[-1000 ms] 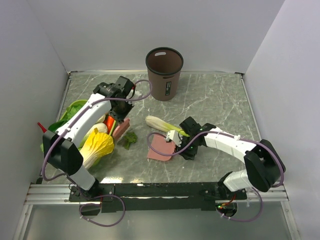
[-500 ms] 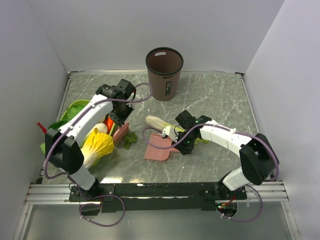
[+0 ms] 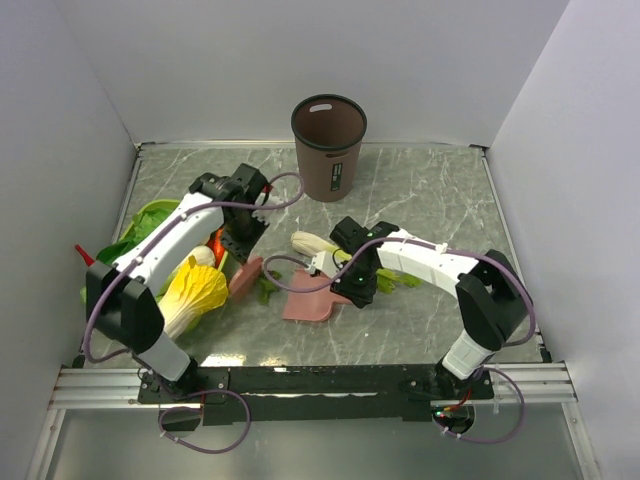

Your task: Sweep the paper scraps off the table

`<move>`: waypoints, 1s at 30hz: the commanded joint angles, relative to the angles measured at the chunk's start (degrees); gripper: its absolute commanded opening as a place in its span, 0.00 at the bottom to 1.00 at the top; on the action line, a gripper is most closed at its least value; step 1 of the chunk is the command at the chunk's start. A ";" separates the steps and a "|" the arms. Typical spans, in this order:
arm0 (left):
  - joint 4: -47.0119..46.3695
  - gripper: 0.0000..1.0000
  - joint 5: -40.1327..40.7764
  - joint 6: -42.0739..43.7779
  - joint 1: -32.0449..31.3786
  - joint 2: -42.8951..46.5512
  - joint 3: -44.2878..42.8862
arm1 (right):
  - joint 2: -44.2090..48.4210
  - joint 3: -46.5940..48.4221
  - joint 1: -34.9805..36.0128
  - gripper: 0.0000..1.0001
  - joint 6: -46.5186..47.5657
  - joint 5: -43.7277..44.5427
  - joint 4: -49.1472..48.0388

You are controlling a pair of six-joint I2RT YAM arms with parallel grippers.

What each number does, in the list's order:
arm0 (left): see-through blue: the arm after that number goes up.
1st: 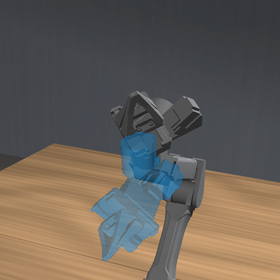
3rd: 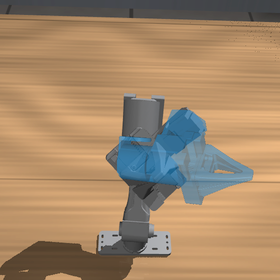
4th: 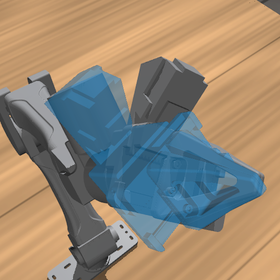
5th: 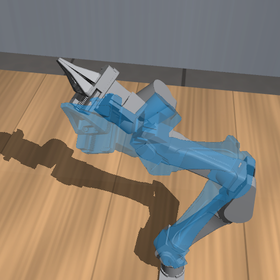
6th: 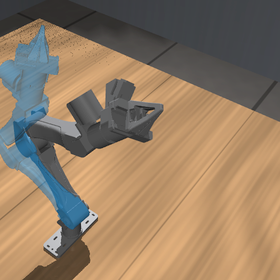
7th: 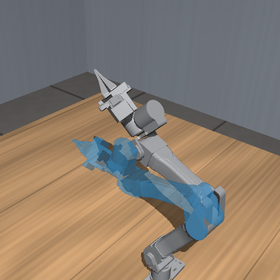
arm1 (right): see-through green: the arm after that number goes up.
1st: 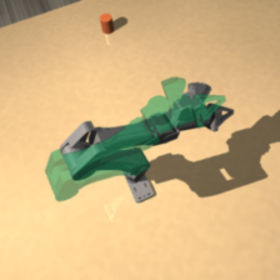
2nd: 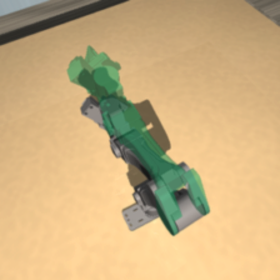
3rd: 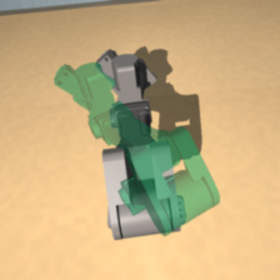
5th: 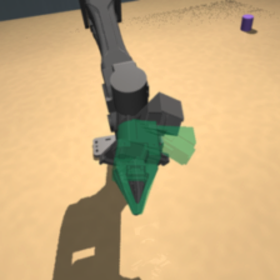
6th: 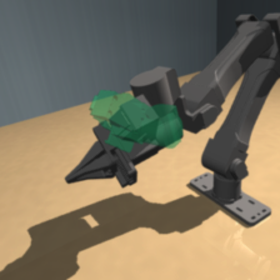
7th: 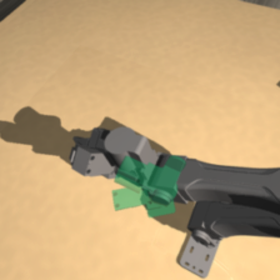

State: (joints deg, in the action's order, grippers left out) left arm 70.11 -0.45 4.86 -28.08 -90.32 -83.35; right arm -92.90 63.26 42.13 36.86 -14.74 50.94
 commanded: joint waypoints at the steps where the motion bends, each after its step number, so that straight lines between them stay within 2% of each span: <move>1: 0.29 0.01 -16.89 -0.12 -2.07 -5.55 -8.21 | -2.45 3.61 0.41 0.06 -3.54 0.59 1.53; 3: 1.26 0.01 -22.55 1.72 -3.04 -7.93 -14.54 | -3.16 4.32 0.41 0.06 -4.08 0.06 1.71; 4: 0.74 0.01 -22.93 1.55 -3.30 -8.11 -16.04 | -3.25 4.50 0.41 0.06 -4.25 0.06 1.62; 8: 0.56 0.01 -18.64 1.11 -3.13 -7.24 -19.22 | -2.20 3.62 0.41 0.06 -4.08 0.42 0.83; 14: -0.14 0.01 -12.31 -0.20 -0.41 -0.40 -14.57 | 1.76 -0.77 0.41 0.05 -2.41 1.56 -1.72; 17: -1.20 0.01 -10.63 2.07 1.18 3.21 -10.80 | 2.20 -1.39 0.32 0.05 -1.53 2.44 -0.93; 20: 1.34 0.01 -12.81 4.88 1.27 3.93 -7.89 | 2.90 -2.18 0.41 0.05 -0.04 3.49 -0.93; 22: 3.62 0.01 -17.10 7.95 1.18 3.75 -6.22 | 3.43 -3.05 0.41 0.05 0.93 4.02 -1.19; 26: 8.45 0.01 -19.85 13.66 1.18 2.09 -1.83 | 2.90 -3.41 0.32 0.05 0.85 4.20 -1.11; 30: 7.86 0.01 -19.76 16.66 1.18 4.10 1.87 | 2.64 -3.24 0.32 0.05 0.40 3.49 -1.01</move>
State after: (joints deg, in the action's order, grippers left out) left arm 75.02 -17.26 15.66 -26.76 -88.14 -83.68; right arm -92.07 60.25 42.24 36.77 -11.40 49.52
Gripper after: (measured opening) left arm 0.130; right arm 0.376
